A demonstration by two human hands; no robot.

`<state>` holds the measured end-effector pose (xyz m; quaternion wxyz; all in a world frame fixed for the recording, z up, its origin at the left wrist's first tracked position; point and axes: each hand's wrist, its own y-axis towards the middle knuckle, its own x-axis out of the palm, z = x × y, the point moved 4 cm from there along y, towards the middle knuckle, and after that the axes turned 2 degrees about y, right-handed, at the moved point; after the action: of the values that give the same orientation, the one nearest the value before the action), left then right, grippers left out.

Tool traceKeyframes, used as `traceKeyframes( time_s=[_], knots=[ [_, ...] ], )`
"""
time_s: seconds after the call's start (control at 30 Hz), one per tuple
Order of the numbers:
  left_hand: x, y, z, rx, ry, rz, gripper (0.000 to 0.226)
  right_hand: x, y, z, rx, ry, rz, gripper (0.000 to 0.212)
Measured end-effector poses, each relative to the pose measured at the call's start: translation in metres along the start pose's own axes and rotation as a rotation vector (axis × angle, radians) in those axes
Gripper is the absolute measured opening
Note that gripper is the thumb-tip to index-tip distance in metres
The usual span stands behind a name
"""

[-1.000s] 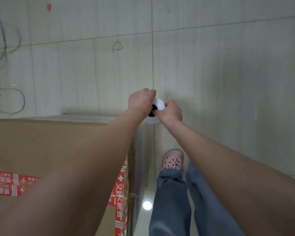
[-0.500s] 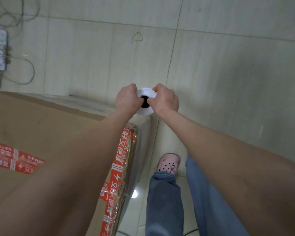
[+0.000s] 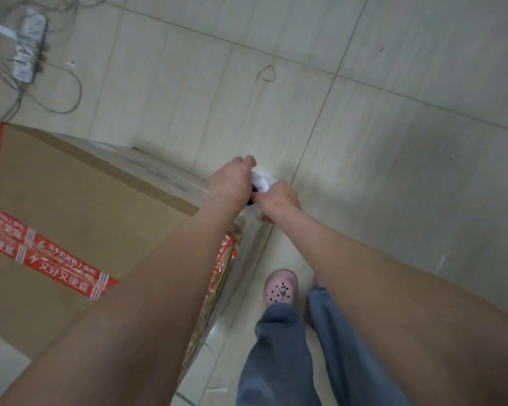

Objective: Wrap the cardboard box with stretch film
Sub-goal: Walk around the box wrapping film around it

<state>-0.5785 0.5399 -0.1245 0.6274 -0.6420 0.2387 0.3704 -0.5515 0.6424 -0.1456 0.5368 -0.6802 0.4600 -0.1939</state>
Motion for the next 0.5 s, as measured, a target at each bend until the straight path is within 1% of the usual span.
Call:
traceKeyframes(
  time_s=[0.1, 0.13, 0.23, 0.3, 0.4, 0.5],
  knots=[
    [-0.001, 0.005, 0.007, 0.105, 0.094, -0.036, 0.048, 0.003, 0.000, -0.002, -0.006, -0.009, 0.006, 0.063],
    [-0.001, 0.008, 0.007, 0.127, 0.115, -0.041, 0.047, 0.003, 0.000, -0.002, -0.011, -0.023, 0.020, 0.062],
    [-0.003, 0.014, 0.005, 0.163, 0.155, -0.053, 0.043, -0.003, 0.004, -0.005, -0.046, -0.114, 0.072, 0.049],
    [-0.007, 0.020, 0.003, 0.156, 0.139, -0.044, 0.038, -0.010, 0.004, -0.014, -0.093, -0.188, 0.118, 0.039],
    [-0.015, 0.028, -0.011, 0.035, -0.028, -0.002, 0.027, -0.020, 0.005, -0.040, -0.159, -0.381, 0.179, 0.032],
    [-0.020, 0.032, -0.029, -0.130, -0.200, 0.054, 0.018, -0.024, 0.008, -0.069, -0.217, -0.540, 0.238, 0.032]
  ],
)
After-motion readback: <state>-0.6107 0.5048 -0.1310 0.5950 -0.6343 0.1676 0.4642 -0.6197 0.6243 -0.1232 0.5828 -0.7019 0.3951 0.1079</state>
